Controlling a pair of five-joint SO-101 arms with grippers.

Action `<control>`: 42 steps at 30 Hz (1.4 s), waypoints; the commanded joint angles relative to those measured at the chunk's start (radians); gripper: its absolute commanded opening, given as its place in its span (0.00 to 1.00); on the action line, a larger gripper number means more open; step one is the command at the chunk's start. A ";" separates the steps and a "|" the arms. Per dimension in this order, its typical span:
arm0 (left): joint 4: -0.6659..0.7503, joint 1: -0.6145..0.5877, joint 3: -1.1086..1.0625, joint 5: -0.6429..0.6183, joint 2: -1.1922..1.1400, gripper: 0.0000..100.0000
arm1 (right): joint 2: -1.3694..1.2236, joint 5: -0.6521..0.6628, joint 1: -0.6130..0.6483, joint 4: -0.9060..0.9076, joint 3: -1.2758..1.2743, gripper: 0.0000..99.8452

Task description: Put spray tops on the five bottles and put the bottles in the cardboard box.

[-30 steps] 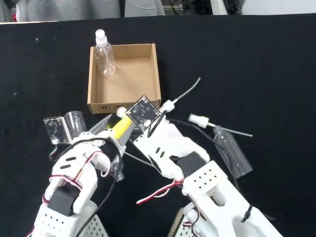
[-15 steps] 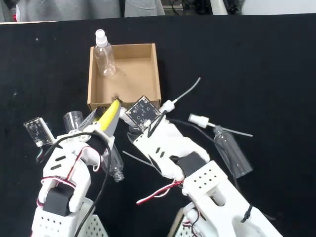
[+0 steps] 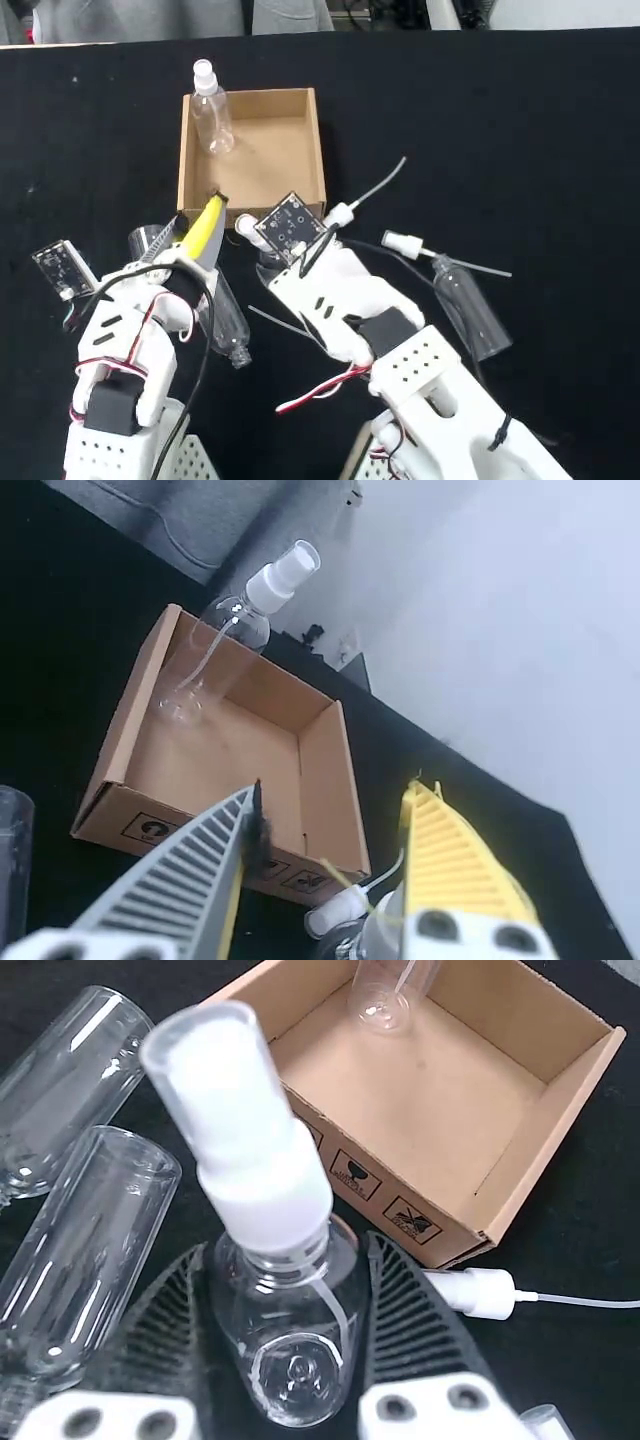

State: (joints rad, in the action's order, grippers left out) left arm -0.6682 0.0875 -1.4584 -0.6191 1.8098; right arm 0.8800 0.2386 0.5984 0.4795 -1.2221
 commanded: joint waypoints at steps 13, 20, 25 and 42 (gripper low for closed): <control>0.003 0.108 -0.036 0.095 0.014 0.22 | 0.044 0.012 0.000 -0.026 0.054 0.02; 0.000 0.133 -0.038 0.095 0.014 0.22 | 0.044 0.012 0.011 -0.032 0.044 0.02; -0.003 0.120 -0.024 0.094 0.014 0.22 | 0.044 0.012 0.006 -0.032 0.041 0.02; 0.003 -0.010 -0.010 0.094 0.014 0.22 | 0.044 0.005 0.005 -0.026 0.041 0.02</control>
State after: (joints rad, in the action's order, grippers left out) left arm -0.6682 0.1151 -1.5152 -0.5347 1.8098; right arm 0.8800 0.2371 0.5969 0.4795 -1.2221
